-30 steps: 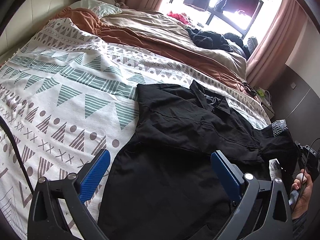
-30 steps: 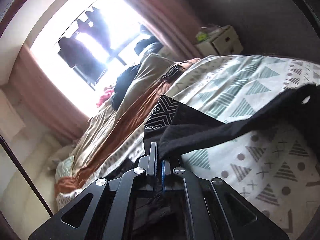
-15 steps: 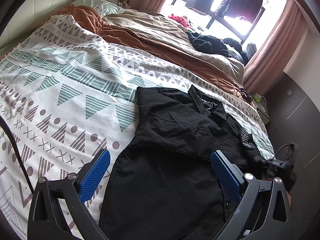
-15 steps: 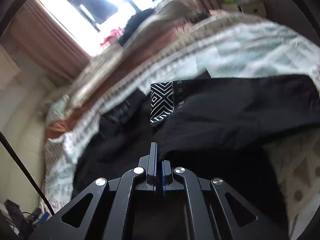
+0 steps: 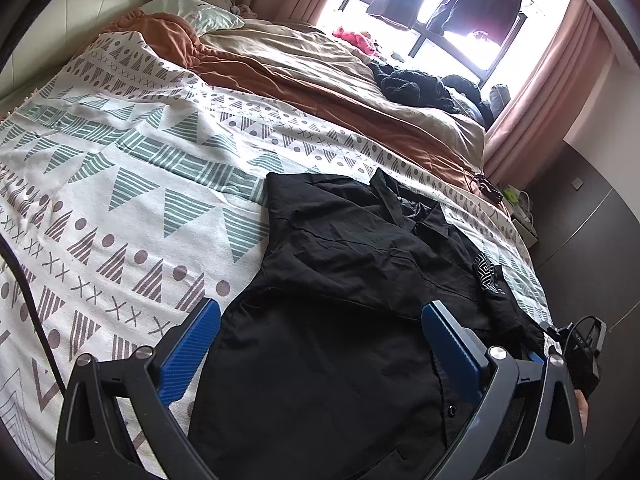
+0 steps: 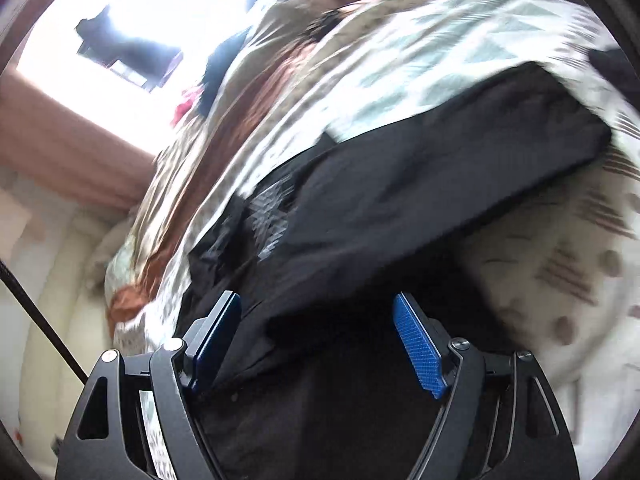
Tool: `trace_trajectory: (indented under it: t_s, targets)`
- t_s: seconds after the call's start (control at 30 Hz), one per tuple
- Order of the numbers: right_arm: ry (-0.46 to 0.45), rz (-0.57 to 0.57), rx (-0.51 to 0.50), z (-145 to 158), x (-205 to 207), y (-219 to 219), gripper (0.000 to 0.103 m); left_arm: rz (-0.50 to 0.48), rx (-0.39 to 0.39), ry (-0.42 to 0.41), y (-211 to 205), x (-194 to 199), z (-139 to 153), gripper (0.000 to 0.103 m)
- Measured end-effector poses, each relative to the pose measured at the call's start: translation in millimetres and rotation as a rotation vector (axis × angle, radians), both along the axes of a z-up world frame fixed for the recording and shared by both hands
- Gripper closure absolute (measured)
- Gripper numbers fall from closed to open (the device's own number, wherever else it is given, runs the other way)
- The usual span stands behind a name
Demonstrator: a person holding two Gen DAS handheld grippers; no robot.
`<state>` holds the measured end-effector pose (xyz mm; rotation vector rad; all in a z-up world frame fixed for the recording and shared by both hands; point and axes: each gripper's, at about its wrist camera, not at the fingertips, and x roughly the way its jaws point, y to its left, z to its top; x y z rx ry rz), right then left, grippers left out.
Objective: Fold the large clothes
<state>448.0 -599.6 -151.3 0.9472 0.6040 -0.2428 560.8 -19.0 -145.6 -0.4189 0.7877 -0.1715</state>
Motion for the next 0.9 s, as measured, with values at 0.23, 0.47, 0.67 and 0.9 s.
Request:
trace_trajectory:
  t_s: [0.23, 0.47, 0.67, 0.9]
  targets:
    - [-0.021, -0.172, 0.027, -3, -42, -46, 0.026, 0.008, 0.021, 0.003, -3, 1, -2, 0.000]
    - [-0.017, -0.259, 0.083, -30, -59, -77, 0.034, 0.008, 0.010, 0.011, -6, 1, -2, 0.000]
    - [-0.007, -0.303, 0.020, -26, -44, -61, 0.101, -0.008, 0.001, 0.000, -4, 0, 1, 0.000]
    - [-0.106, -0.276, -0.104, 19, -34, -13, 0.103, 0.028, -0.061, -0.013, 24, -2, 8, 0.000]
